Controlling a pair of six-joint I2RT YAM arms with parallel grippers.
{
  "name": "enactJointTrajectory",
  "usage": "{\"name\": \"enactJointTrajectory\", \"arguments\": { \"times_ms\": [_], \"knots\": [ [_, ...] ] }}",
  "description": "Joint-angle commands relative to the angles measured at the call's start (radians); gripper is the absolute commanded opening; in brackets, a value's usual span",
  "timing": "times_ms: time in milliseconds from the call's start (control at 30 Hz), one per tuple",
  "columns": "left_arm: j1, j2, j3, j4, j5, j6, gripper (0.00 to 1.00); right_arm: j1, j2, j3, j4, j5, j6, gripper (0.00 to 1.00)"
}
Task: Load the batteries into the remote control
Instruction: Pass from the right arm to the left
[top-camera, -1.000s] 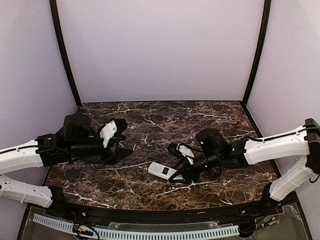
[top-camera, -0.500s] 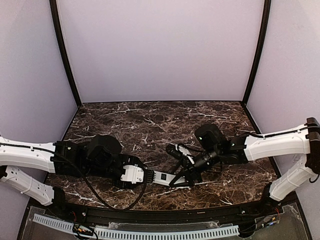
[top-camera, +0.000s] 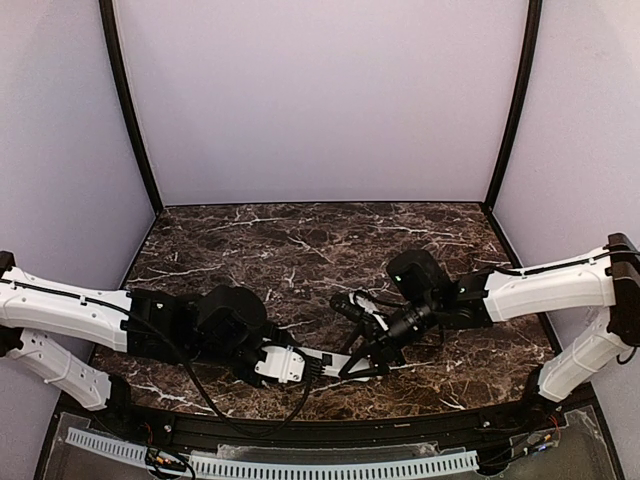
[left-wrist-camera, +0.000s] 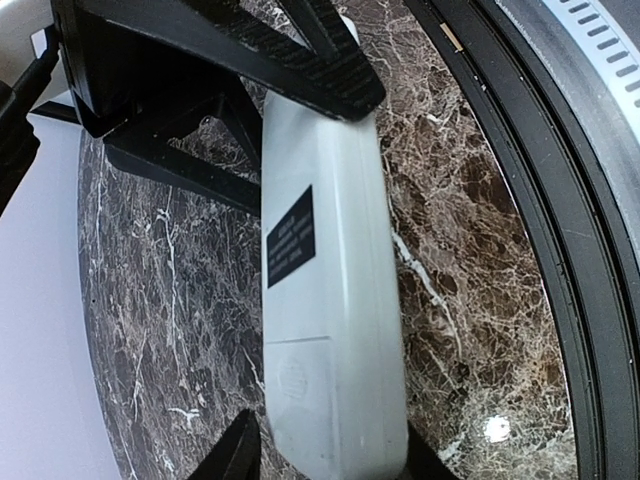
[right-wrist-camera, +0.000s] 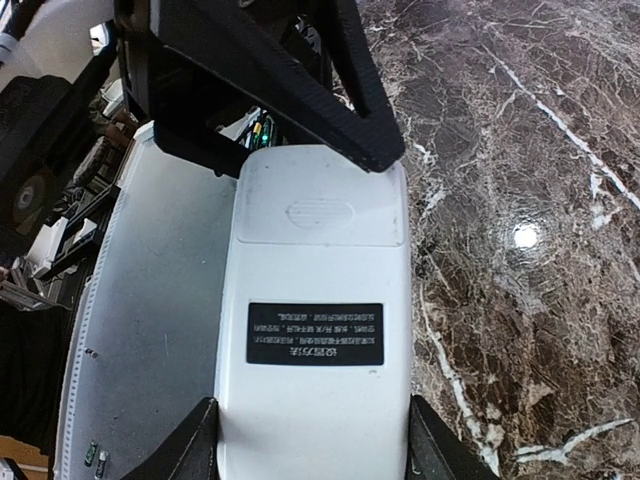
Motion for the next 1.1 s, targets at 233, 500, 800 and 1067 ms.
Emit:
{"name": "enactJointTrajectory", "arguments": {
  "times_ms": [233, 500, 800, 1067],
  "knots": [
    [-0.053, 0.034, 0.033, 0.091, -0.045, 0.001, 0.36, -0.017, 0.024, 0.024, 0.046, -0.03, 0.013, 0.0],
    [-0.077, 0.093, 0.058, 0.12, -0.057, -0.005, 0.32, -0.02, 0.028, 0.02, 0.082, -0.031, 0.034, 0.0],
    [-0.086, 0.149, 0.094, 0.125, -0.096, -0.039, 0.13, -0.03, 0.014, 0.007, 0.094, -0.014, 0.046, 0.24],
    [-0.017, 0.153, 0.09, 0.118, -0.002, -0.269, 0.03, -0.173, -0.165, -0.047, 0.117, 0.178, 0.101, 0.72]
  ]
}}
